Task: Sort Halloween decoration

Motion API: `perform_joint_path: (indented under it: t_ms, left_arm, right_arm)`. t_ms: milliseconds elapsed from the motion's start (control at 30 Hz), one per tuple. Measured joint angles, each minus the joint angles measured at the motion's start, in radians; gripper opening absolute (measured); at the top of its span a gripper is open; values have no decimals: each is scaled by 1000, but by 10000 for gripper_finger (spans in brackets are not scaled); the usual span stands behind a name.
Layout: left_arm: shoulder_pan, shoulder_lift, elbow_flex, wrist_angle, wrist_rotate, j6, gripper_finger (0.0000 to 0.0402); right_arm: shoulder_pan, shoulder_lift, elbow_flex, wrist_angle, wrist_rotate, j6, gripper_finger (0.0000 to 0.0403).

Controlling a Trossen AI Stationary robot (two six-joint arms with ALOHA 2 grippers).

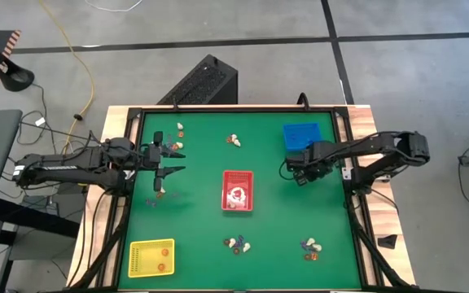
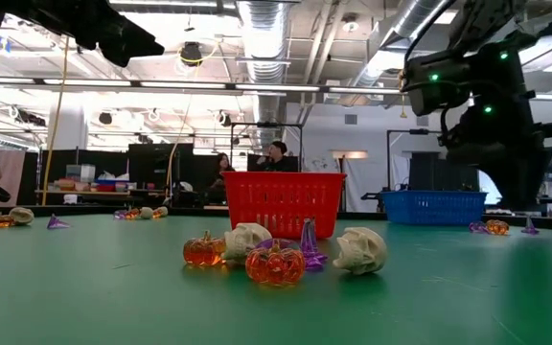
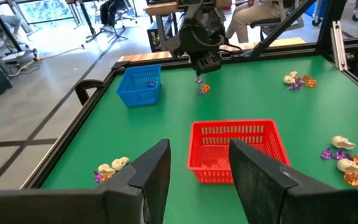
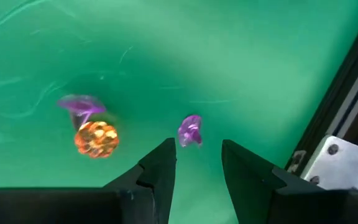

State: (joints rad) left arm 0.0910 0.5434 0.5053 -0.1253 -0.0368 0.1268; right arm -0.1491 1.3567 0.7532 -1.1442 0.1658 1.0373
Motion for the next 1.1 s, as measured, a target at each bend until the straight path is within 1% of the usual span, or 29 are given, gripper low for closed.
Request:
perform_joint_path:
  t_ms: [200, 367, 467, 600, 733, 967, 1100]
  left_arm:
    - [0, 0, 0, -17, 0, 0, 153]
    - [0, 0, 0, -19, 0, 0, 153]
    - [0, 0, 0, -20, 0, 0, 153]
    - [0, 0, 0, -20, 0, -3, 153]
    - [0, 0, 0, -20, 0, -4, 153]
    - [0, 0, 0, -20, 0, -4, 153]
    - [0, 0, 0, -20, 0, -4, 153]
  right_arm:
    - [-46, 0, -9, 19, -15, -26, 137]
    - [-71, 0, -87, 119, -77, -59, 132]
    - [-82, 0, -129, 164, -68, -59, 132]
    - [-82, -3, -148, 188, -65, -63, 127]
    - [-83, -6, -147, 186, -63, -81, 103]
    - [-83, -2, -119, 156, -59, -102, 36]
    - [-84, -2, -37, 97, -26, -133, 30]
